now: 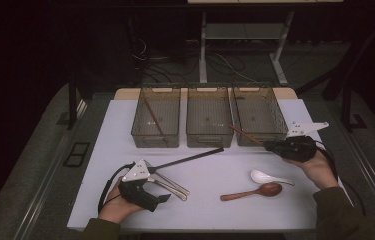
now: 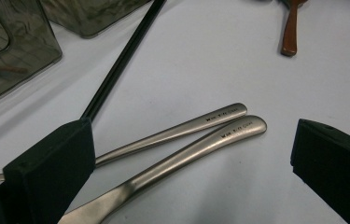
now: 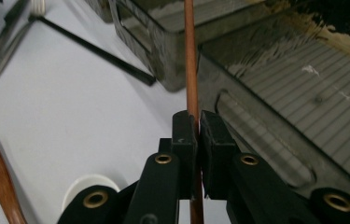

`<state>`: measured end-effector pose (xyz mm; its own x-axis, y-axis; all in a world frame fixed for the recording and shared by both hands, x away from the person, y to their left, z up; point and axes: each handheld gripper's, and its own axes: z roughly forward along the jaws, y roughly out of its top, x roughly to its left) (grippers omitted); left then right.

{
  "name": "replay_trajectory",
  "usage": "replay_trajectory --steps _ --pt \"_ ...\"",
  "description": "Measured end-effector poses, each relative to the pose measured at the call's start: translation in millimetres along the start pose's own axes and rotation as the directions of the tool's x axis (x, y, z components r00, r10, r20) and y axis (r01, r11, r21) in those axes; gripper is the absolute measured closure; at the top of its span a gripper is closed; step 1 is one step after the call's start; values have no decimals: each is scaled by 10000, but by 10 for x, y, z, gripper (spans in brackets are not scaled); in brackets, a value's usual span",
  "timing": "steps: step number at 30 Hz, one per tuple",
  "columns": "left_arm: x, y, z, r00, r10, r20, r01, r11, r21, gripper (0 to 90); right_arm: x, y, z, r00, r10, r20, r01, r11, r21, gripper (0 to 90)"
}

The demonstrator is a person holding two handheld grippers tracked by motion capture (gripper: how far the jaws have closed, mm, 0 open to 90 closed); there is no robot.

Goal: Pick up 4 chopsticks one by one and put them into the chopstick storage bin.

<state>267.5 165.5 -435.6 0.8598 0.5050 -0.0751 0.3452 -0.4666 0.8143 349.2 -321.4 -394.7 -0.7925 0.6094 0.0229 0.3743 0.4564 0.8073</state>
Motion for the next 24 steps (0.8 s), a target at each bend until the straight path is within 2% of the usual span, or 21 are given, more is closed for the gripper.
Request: replay_trajectory --steps 6,13,24 --pt "-2 0 0 10000 16 10 -16 10000 1 0 54 86 18 9998 15 -198 -19 9998 -210 852" --pt "-2 3 -3 10000 21 -4 -21 10000 -4 0 175 294 26 9989 -164 -432 134 9976 -676 852" --pt "-5 4 -2 10000 50 54 -50 10000 -41 0 282 637 328 9991 5 -423 -17 9996 -272 852"
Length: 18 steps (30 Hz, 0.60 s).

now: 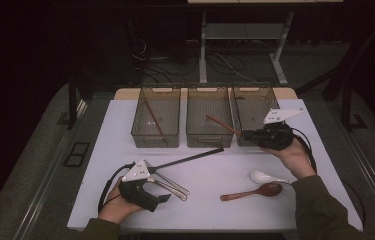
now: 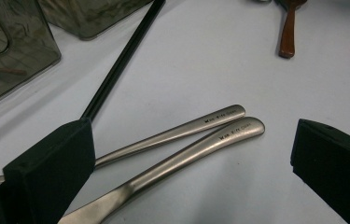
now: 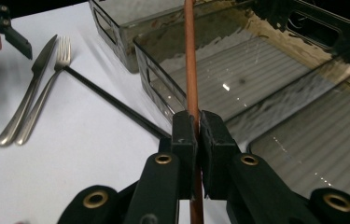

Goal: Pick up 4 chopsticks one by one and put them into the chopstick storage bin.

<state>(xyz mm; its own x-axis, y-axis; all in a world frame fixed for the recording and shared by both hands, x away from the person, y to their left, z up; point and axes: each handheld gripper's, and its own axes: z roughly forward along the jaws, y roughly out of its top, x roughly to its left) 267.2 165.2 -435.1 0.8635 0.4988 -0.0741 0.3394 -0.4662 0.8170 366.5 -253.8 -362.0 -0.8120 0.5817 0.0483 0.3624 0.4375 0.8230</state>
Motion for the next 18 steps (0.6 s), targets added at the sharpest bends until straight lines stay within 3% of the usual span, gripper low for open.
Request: replay_trajectory --steps 4,18 --pt "-3 -6 13 9998 -185 7 185 9998 -105 0 29 148 121 10000 86 32 -87 9999 105 852" --pt "9 -6 -2 9998 -190 12 190 9997 -182 0 219 716 668 9996 174 233 -192 9966 804 852"
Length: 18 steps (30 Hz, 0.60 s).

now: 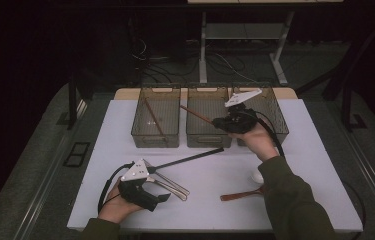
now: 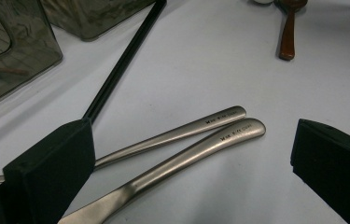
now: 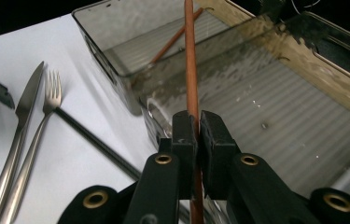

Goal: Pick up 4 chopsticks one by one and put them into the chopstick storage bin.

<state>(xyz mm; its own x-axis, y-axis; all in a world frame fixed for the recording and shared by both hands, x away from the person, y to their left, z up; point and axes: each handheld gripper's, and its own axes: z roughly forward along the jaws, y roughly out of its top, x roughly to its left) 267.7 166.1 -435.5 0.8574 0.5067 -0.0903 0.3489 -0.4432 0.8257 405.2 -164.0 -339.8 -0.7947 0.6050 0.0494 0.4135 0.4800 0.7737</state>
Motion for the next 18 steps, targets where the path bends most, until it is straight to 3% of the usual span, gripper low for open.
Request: replay_trajectory --steps 18 --pt "8 6 -13 9999 102 83 -101 9999 -135 0 190 660 736 9990 214 394 -238 9977 632 852"
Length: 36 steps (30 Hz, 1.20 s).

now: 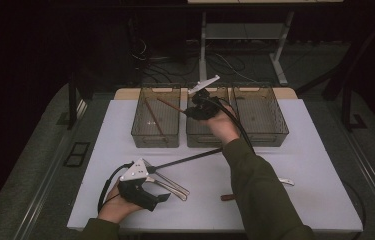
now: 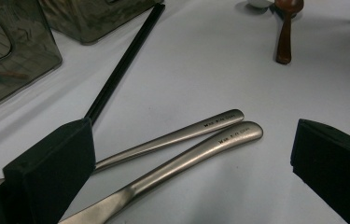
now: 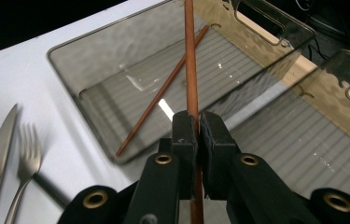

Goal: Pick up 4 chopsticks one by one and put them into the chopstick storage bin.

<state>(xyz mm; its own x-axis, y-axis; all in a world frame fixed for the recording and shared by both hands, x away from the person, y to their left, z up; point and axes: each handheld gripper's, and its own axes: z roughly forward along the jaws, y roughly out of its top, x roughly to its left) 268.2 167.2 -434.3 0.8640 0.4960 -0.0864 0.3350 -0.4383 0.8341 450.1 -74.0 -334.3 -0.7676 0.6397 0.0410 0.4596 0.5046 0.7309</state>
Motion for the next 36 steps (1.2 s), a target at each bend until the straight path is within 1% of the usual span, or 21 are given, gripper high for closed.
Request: replay_trajectory --steps 4,6,7,8,10,11,15,19,21,23,24,25,27,28,31,34,36 --pt "-2 -1 2 10000 -34 35 35 10000 -50 0 21 129 179 9998 177 111 -179 9997 181 851" --pt "-1 -1 3 10000 -55 50 56 10000 -70 0 30 186 282 9995 254 210 -261 9990 370 851" --pt "1 2 -5 10000 -26 41 26 10000 -22 0 33 212 331 9995 245 202 -254 9989 407 851" --pt "1 5 -10 10000 -16 47 17 10000 -42 0 35 238 380 9992 260 295 -273 9986 449 851" --pt "-4 4 -17 10000 -64 40 64 9999 -96 0 44 285 475 9989 369 284 -385 9977 567 851" --pt "-5 3 -18 9999 -112 44 113 9999 -116 0 48 302 526 9986 395 351 -417 9972 628 851" --pt "6 1 -30 9999 -101 48 102 9997 -221 0 79 350 725 9961 655 594 -710 9929 958 851" --pt "6 5 -35 9999 -134 85 137 9996 -246 0 99 422 896 9950 828 566 -886 9901 1091 850" --pt "5 6 -28 9998 -153 96 156 9995 -289 0 118 469 977 9930 948 708 -1030 9871 1224 849" --pt "5 5 -27 9997 -221 127 226 9990 -374 0 140 515 1034 9907 1005 914 -1106 9873 1138 840" --pt "6 5 -31 9997 -236 117 241 9989 -411 0 140 533 1046 9898 1067 943 -1164 9878 1035 837" --pt "11 6 -39 9997 -215 127 219 9990 -384 0 140 548 1049 9896 1138 878 -1218 9883 918 812" --pt "20 4 -46 9997 -222 134 227 9989 -411 0 148 569 1037 9903 1079 871 -1139 9912 673 766" --pt "27 4 -46 9998 -170 145 176 9990 -409 0 151 572 1024 9901 1092 884 -1151 9913 644 751" --pt "23 6 -44 9997 -177 144 183 9990 -419 0 139 571 967 9905 1104 823 -1148 9921 500 697" --pt "22 10 -39 9999 -108 107 112 9992 -395 0 140 561 900 9922 1036 689 -1062 9937 361 653" --pt "25 9 -34 9999 -77 98 81 9992 -393 0 135 547 848 9936 1056 399 -1068 9939 270 602"
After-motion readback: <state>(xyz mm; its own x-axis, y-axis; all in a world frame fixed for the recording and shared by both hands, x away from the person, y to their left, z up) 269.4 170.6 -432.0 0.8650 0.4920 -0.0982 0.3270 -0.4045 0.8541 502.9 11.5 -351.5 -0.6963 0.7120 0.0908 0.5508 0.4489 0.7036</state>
